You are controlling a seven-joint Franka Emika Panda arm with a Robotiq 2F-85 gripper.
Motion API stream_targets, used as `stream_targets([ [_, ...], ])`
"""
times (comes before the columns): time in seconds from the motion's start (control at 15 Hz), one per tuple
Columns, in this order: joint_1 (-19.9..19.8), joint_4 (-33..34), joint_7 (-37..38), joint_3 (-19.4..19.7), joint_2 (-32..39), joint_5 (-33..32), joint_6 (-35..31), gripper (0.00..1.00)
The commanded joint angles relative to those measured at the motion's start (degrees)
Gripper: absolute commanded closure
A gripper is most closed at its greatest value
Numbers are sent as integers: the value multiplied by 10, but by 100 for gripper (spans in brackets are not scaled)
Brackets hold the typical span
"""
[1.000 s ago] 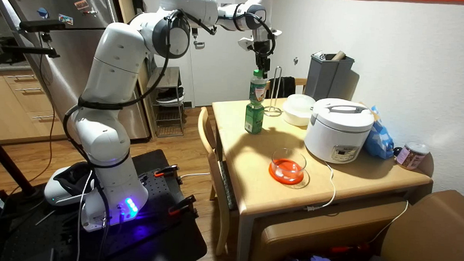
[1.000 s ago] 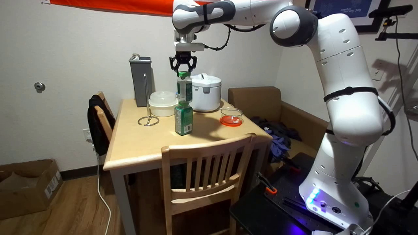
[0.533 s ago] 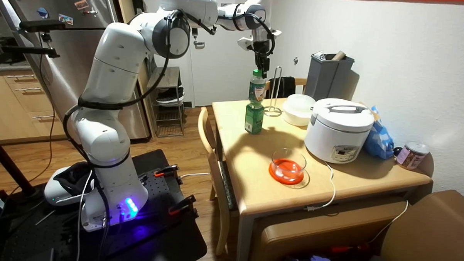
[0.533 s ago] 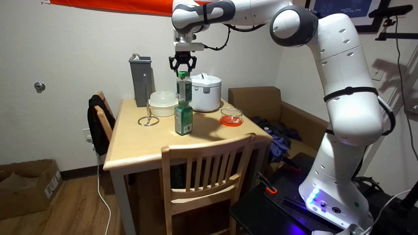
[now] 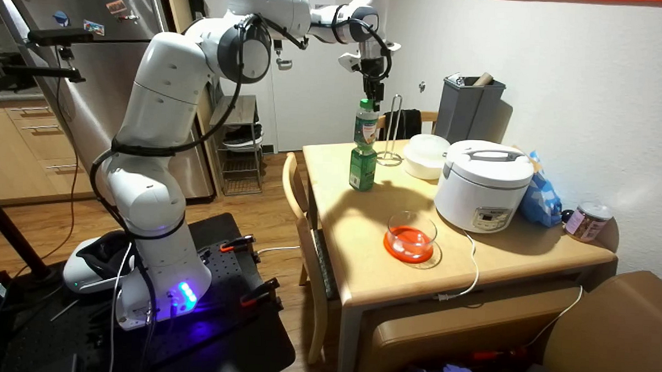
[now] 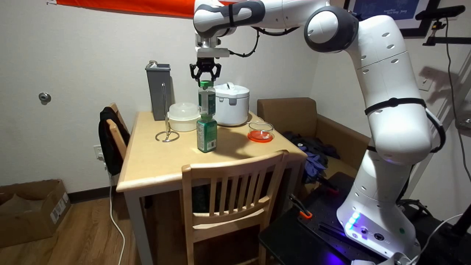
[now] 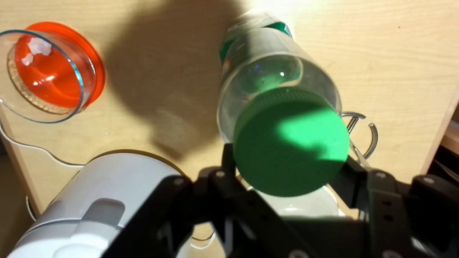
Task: Put the bottle on the right on top of the bottle on the left
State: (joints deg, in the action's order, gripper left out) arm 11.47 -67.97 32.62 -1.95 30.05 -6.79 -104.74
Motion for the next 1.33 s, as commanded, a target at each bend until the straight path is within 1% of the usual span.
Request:
stream_targets([
  [0.0,-6,5,-10,-6,1,16,6,62],
  [0.13,-5,4,-10,-5,1,14,6,38],
  [0.27,-6,4,-9,-5,0,14,6,36],
  [0.33,-6,4,-8,-5,0,15,5,34],
  [0.4,-6,3,-8,-4,0,15,5,35],
  [0.47,-6,3,-8,-4,0,15,5,33],
  [0.53,-6,3,-8,-4,0,15,5,23],
  [0.67,-5,3,-8,-4,0,14,5,21],
  [0.73,-5,3,-7,-4,-1,14,5,16],
  [0.93,-5,2,-7,-3,-2,12,5,14],
  [1.0,-5,2,-7,-3,-2,12,5,17],
  [1.07,-5,3,-7,-3,-2,12,5,18],
  [1.27,-6,4,-6,-2,-2,12,5,17],
])
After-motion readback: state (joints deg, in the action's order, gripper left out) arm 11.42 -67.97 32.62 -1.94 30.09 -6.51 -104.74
